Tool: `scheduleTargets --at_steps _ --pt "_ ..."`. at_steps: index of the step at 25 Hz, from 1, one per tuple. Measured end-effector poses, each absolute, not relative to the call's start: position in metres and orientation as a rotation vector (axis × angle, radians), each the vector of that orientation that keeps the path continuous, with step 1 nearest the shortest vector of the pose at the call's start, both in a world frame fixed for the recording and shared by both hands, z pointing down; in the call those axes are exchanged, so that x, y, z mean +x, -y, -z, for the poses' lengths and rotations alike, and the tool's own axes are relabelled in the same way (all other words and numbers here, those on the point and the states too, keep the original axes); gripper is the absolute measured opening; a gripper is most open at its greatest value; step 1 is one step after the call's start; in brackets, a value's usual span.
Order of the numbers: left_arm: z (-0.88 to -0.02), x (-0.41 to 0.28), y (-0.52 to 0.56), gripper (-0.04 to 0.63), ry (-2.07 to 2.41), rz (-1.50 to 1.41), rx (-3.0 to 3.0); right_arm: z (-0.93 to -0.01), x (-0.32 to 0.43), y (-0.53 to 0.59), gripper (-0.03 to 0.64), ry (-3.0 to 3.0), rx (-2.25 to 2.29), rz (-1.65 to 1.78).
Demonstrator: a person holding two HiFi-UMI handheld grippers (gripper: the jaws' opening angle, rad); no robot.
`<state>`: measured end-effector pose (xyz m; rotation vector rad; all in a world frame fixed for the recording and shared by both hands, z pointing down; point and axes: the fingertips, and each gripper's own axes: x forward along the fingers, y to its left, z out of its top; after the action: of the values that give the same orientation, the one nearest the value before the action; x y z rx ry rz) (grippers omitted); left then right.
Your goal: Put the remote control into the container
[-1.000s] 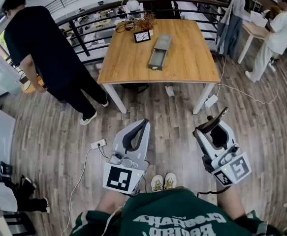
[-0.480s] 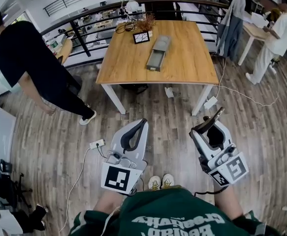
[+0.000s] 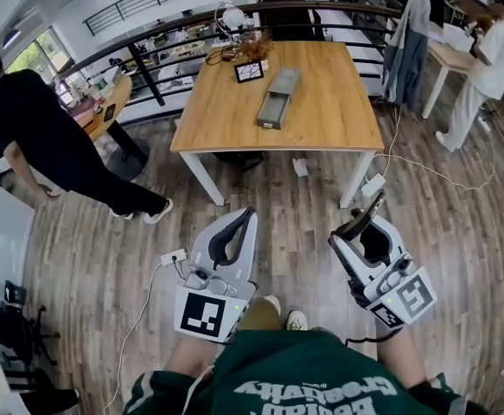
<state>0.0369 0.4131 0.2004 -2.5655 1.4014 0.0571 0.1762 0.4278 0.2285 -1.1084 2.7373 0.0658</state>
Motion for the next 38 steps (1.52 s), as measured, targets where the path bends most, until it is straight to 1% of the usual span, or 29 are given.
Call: scheduleTargets --at_steps 9,18,29,34,38 --pt "-0.196 0.031 -0.395 0.000 -1.391 -0.096 -2.548 -0.232 0.168 -0.412 0.213 -2.740 -1.100 -0.072" --pt "-0.206 0.007 -0.336 0.000 -1.370 -0.096 -2.556 -0.242 0.146 -0.357 0.213 -2.743 -1.164 -0.067" --pt "-0.233 -0.027 -0.214 0.000 -1.356 -0.035 -2.533 -0.272 0.107 -0.244 0.213 -2.774 -1.256 -0.005" --pt "-0.255 -0.027 -0.154 0.000 -1.288 0.013 -2.575 -0.290 0.100 -0.188 0.213 -2.777 -1.315 0.043" --pt "-0.259 -0.028 -0.115 0.000 -1.270 -0.018 -2.615 -0.296 0.091 -0.147 0.213 -2.781 -1.318 0.063"
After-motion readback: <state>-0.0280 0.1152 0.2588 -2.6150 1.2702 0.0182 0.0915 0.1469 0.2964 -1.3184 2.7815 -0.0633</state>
